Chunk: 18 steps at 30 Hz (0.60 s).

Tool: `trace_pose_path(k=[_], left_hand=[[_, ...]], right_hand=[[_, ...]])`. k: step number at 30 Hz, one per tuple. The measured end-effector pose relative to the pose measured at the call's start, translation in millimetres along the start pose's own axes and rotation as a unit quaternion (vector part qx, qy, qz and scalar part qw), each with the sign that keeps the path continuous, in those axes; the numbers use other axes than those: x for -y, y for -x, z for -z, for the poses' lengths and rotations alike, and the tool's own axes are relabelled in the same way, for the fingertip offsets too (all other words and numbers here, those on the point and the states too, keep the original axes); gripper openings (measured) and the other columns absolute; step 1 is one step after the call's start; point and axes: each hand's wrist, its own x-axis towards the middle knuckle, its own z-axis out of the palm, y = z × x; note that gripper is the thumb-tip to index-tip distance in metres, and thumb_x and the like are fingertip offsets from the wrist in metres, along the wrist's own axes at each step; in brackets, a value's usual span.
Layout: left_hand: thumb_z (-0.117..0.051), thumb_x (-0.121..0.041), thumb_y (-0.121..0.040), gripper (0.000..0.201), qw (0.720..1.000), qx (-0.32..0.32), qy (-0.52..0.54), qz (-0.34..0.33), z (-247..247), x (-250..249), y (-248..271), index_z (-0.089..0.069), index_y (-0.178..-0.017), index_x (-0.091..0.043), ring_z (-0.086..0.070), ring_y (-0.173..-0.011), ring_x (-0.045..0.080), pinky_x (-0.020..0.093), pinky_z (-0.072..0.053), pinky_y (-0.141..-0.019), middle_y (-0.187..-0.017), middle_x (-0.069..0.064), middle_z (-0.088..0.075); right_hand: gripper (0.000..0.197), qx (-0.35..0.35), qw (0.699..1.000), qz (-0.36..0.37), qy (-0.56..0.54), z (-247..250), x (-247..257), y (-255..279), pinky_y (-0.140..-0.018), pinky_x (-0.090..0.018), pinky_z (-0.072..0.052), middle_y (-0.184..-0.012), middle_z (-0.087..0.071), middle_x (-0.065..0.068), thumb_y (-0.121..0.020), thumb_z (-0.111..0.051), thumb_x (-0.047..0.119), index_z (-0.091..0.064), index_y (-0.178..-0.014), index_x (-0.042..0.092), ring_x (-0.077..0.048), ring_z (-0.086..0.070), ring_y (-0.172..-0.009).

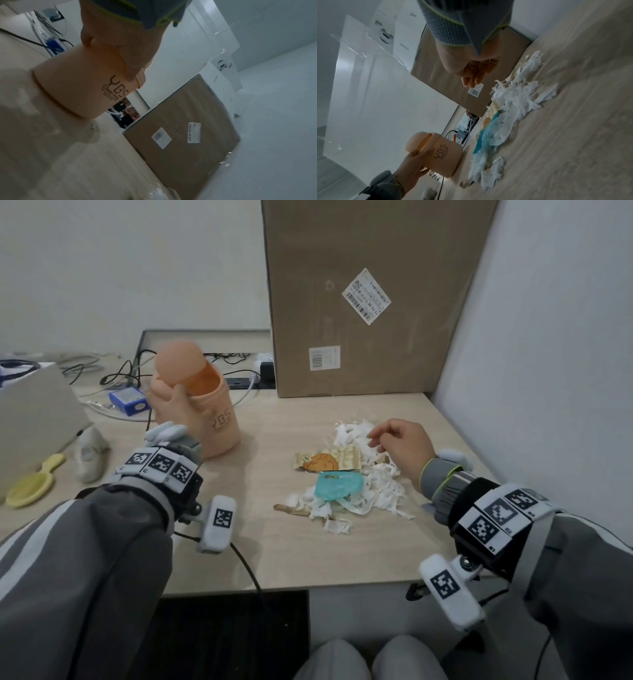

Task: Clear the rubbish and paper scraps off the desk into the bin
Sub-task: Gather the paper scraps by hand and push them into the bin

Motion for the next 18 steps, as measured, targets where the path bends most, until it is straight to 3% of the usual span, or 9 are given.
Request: trace_pose_path(k=[3,4,6,8,10,12,14,16,18], left_hand=[[-0.076,-0.024,-0.083,0.045,0.996,0.048,0.02,-0.071,4.4,-23.0,10.8,-0.054,-0.119,-0.009,-0.046,-0.124,0.04,0.051,-0.04,-0.107,-0.145,0.022,-0.035],[-0.077,-0.023,-0.082,0.042,0.993,0.073,0.032,-0.085,8.1,-34.8,20.1,-0.055,-0.116,-0.009,-0.047,-0.121,0.037,0.049,-0.042,-0.106,-0.143,0.02,-0.038],[-0.08,-0.019,-0.08,0.036,0.978,0.133,0.096,-0.125,13.5,-53.7,34.5,-0.055,-0.105,-0.012,-0.049,-0.114,0.03,0.043,-0.046,-0.098,-0.134,0.016,-0.044],[-0.081,-0.018,-0.079,0.035,0.961,0.178,0.139,-0.162,16.0,-69.3,52.4,-0.051,-0.097,-0.017,-0.048,-0.106,0.023,0.031,-0.045,-0.085,-0.126,0.012,-0.046],[-0.081,-0.017,-0.079,0.035,0.94,0.215,0.203,-0.168,13.8,-77.4,68.9,-0.048,-0.089,-0.024,-0.051,-0.101,0.024,0.026,-0.045,-0.076,-0.122,0.011,-0.049],[-0.083,-0.02,-0.078,0.038,0.928,0.233,0.234,-0.175,11.0,-82.4,86.1,-0.047,-0.085,-0.029,-0.055,-0.103,0.03,0.037,-0.053,-0.08,-0.12,0.011,-0.052],[-0.085,-0.025,-0.076,0.039,0.916,0.248,0.256,-0.185,6.7,-83.8,97.5,-0.048,-0.085,-0.033,-0.055,-0.11,0.032,0.048,-0.052,-0.092,-0.119,0.009,-0.053],[-0.085,-0.024,-0.077,0.04,0.91,0.254,0.256,-0.204,5.4,-87.3,102.5,-0.047,-0.086,-0.035,-0.052,-0.115,0.03,0.051,-0.049,-0.097,-0.118,0.004,-0.05],[-0.083,-0.02,-0.08,0.042,0.905,0.248,0.258,-0.231,-0.9,-89.0,103.7,-0.047,-0.094,-0.035,-0.049,-0.119,0.027,0.051,-0.048,-0.101,-0.121,0.001,-0.047]], right_hand=[[0.019,0.046,0.998,0.03,0.015,-7.1,9.4,-0.1,-0.062,-0.021,-0.047,-0.096,-0.064,-0.001,-0.086,-0.056,0.005,-0.061,-0.097,0.02,-0.016,-0.058,-0.086],[0.026,0.07,0.997,0.034,0.029,-8.8,12.8,0.0,-0.066,-0.022,-0.048,-0.106,-0.06,0.0,-0.085,-0.061,0.01,-0.057,-0.108,0.021,-0.017,-0.057,-0.095],[0.058,0.112,0.992,0.028,0.056,-11.6,20.3,0.3,-0.084,-0.031,-0.05,-0.126,-0.049,0.002,-0.08,-0.072,0.026,-0.042,-0.13,0.025,-0.016,-0.05,-0.112],[0.089,0.138,0.988,0.013,0.062,-12.5,26.0,0.3,-0.101,-0.041,-0.044,-0.143,-0.037,0.001,-0.072,-0.078,0.037,-0.024,-0.143,0.029,-0.019,-0.041,-0.127],[0.108,0.17,0.984,-0.003,0.057,-13.0,28.2,1.5,-0.106,-0.044,-0.039,-0.152,-0.028,0.0,-0.066,-0.082,0.041,-0.01,-0.147,0.033,-0.022,-0.034,-0.136],[0.116,0.209,0.977,0.0,0.03,-14.6,26.7,3.6,-0.101,-0.041,-0.044,-0.147,-0.034,0.0,-0.064,-0.084,0.034,-0.005,-0.148,0.033,-0.023,-0.038,-0.134],[0.113,0.219,0.976,0.011,-0.008,-15.2,22.4,4.3,-0.086,-0.028,-0.051,-0.128,-0.045,0.006,-0.065,-0.085,0.021,-0.007,-0.147,0.028,-0.017,-0.049,-0.12],[0.11,0.191,0.981,0.023,-0.018,-14.4,20.9,4.6,-0.074,-0.017,-0.049,-0.117,-0.047,0.011,-0.065,-0.084,0.017,-0.011,-0.146,0.024,-0.01,-0.052,-0.106],[0.106,0.168,0.985,0.037,-0.021,-14.4,16.9,2.0,-0.076,-0.019,-0.049,-0.11,-0.048,0.016,-0.066,-0.084,0.018,-0.014,-0.145,0.023,-0.007,-0.052,-0.101]])
